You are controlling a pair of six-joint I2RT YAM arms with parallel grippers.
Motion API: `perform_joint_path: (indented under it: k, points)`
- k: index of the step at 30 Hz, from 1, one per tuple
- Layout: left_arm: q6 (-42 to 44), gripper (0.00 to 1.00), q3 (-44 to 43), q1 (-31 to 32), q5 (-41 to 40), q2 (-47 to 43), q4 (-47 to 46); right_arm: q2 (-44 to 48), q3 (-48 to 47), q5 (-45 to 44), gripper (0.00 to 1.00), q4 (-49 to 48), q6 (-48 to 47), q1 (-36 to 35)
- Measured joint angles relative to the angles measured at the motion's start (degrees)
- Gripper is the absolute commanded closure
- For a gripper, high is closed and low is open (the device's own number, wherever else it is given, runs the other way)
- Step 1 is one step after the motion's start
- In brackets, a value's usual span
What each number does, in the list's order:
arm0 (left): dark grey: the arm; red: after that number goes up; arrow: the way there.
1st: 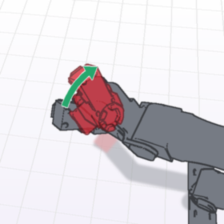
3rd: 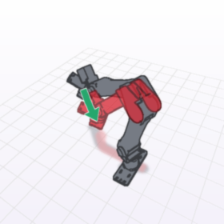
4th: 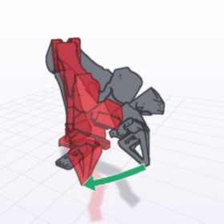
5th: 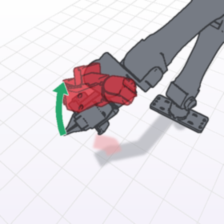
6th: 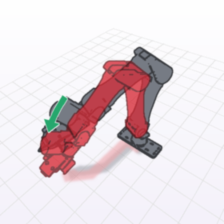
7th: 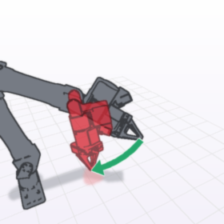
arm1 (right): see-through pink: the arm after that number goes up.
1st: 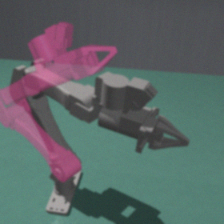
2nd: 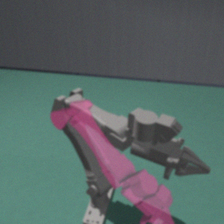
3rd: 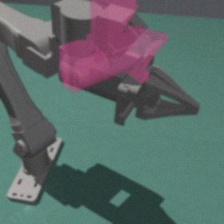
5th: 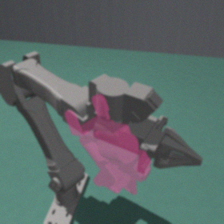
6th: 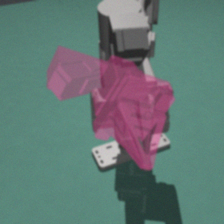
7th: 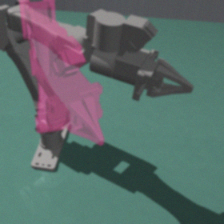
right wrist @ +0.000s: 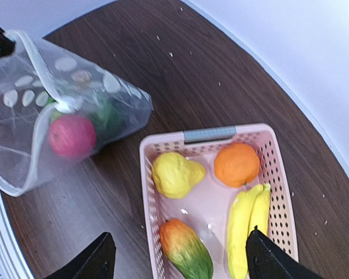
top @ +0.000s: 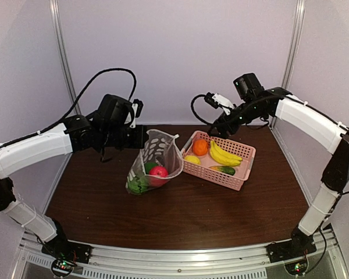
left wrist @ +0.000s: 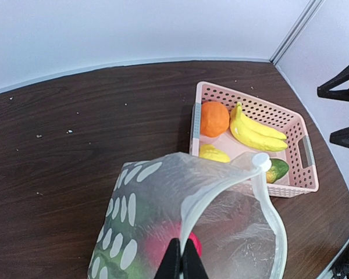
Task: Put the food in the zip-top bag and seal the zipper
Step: Place the fake fruit in the zipper food storage bag, then pick up the fake fruit from the bin.
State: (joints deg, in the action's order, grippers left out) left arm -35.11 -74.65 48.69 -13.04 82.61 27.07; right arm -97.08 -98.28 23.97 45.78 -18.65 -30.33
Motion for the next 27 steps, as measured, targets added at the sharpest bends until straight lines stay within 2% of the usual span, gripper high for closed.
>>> perform_joint_path:
  k: [7, 10, 14, 21, 27]
  points:
    - [1.4, 1.0, 0.0, 0.0, 0.0, 0.0, 0.02, 0.11, 6.93, -2.69, 0.3, 5.33, -7.45, 6.03]
    - [1.68, 1.0, 0.0, 0.0, -0.02, 0.0, 0.02, 0.11, 9.42, -4.79, 0.31, 7.19, -10.99, 6.58]
    - [1.68, 1.0, 0.04, 0.0, 0.0, 0.0, 0.02, -0.11, 11.65, -6.4, 0.37, 8.74, -14.56, 6.56]
    - [1.68, 1.0, 0.24, 0.0, 0.09, 0.0, -0.07, -5.64, 10.97, -7.3, 0.46, 9.4, -17.55, 6.56]
    - [1.64, 1.0, 0.33, 0.0, 0.33, 0.0, -0.07, -11.93, 7.3, -7.06, 0.47, 9.79, -18.03, 6.54]
